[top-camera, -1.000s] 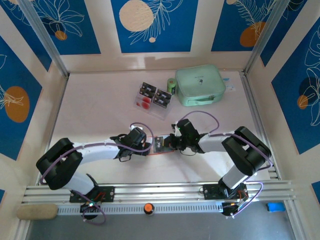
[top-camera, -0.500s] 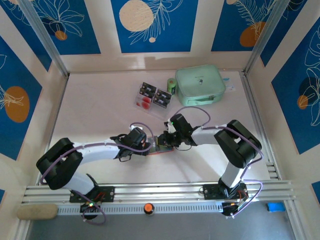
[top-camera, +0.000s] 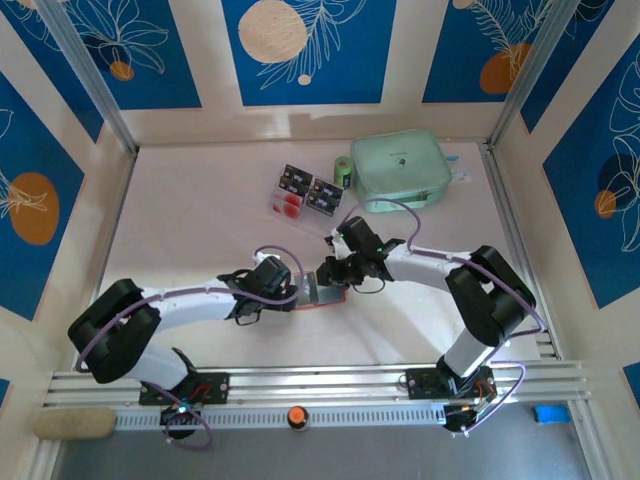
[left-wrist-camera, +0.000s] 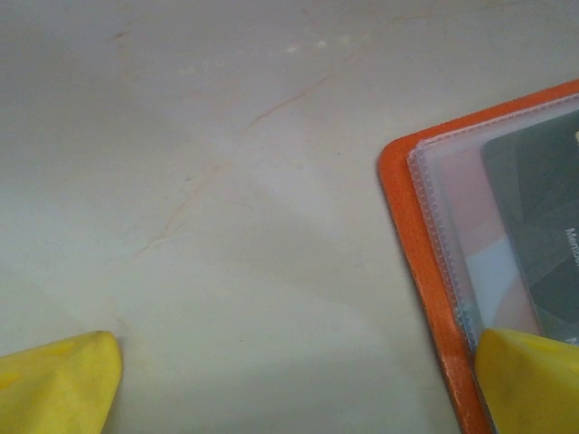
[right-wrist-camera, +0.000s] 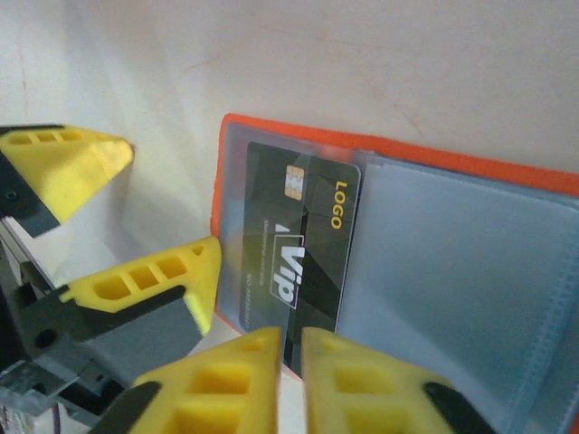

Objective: Put the credit cards into the card holder

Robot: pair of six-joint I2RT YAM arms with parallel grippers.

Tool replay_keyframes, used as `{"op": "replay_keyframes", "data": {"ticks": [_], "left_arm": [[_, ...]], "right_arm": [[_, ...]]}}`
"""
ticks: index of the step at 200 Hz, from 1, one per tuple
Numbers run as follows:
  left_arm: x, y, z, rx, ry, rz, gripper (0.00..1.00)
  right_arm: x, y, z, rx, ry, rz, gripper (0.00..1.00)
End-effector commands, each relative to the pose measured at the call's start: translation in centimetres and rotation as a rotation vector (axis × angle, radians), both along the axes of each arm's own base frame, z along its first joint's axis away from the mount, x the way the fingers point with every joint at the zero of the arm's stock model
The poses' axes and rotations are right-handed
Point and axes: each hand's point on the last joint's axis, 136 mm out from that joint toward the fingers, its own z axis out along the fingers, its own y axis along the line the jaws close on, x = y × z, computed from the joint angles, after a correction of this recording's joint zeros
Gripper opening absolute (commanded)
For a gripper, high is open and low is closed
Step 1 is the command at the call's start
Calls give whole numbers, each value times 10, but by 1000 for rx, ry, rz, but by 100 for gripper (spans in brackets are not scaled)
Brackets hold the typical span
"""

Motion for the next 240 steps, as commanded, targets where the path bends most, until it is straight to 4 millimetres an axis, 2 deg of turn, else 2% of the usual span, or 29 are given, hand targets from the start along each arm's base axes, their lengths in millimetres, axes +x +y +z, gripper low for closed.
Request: {"op": "replay_keyframes", "data": {"ticks": [1, 24, 87, 129, 154, 174, 240], "left_arm": [[-6, 17, -5, 55, 22, 41, 100], [-7, 21, -9, 67, 31, 54, 100], [-5, 16, -8, 43, 26, 49, 100], [3, 14, 12, 29, -10, 57, 100], [9, 19, 25, 23, -26, 84, 100], [11, 24, 28, 21, -26, 107, 100], [2, 36, 4, 34, 28, 138, 100]], "right_arm": [[-2, 5, -6, -25, 14, 34, 9], [-2, 10, -13, -35, 25, 46, 7], [-9, 24, -26, -52, 70, 95, 6], [-15, 35, -33, -63, 105, 134, 3], [-16, 38, -29, -57, 104, 138, 3], [-13, 38, -22, -51, 88, 134, 3], [1, 31, 5, -43, 22, 112, 4]]}}
